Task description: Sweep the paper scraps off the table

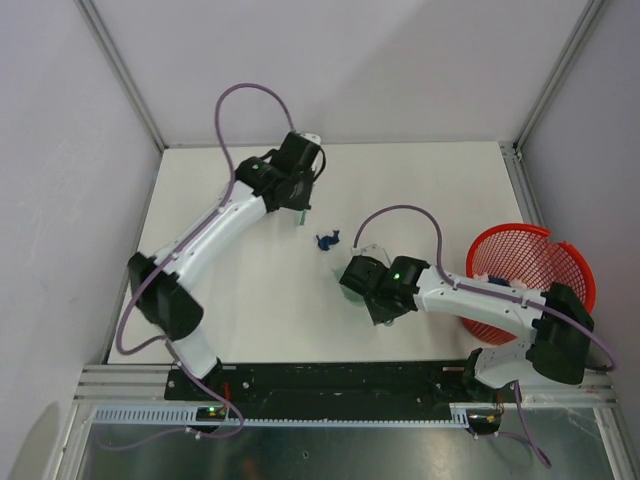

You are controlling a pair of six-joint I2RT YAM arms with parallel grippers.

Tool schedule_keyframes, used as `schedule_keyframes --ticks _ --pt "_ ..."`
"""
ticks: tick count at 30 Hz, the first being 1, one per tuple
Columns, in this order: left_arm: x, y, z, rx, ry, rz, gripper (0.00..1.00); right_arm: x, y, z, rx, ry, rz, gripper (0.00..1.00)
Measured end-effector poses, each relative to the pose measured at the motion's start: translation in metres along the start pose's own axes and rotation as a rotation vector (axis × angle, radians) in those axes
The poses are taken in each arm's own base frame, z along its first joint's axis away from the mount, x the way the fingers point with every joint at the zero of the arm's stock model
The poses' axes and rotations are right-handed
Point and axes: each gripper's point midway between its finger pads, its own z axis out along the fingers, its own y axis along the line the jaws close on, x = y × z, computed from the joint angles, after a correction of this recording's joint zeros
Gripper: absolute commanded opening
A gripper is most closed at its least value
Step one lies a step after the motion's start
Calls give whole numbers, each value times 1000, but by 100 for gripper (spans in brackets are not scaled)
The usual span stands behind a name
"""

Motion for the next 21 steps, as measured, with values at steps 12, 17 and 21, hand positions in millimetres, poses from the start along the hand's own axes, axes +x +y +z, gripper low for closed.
schedule_keyframes --ticks 12,17,21 --pt "9 -26 73 23 139 115 0 0 37 38 -164 132 -34 0" --pt "22 -40 79 83 188 151 0 0 37 54 -179 177 -36 0" --pt "27 -56 75 156 202 163 0 -3 37 56 -187 181 -46 0"
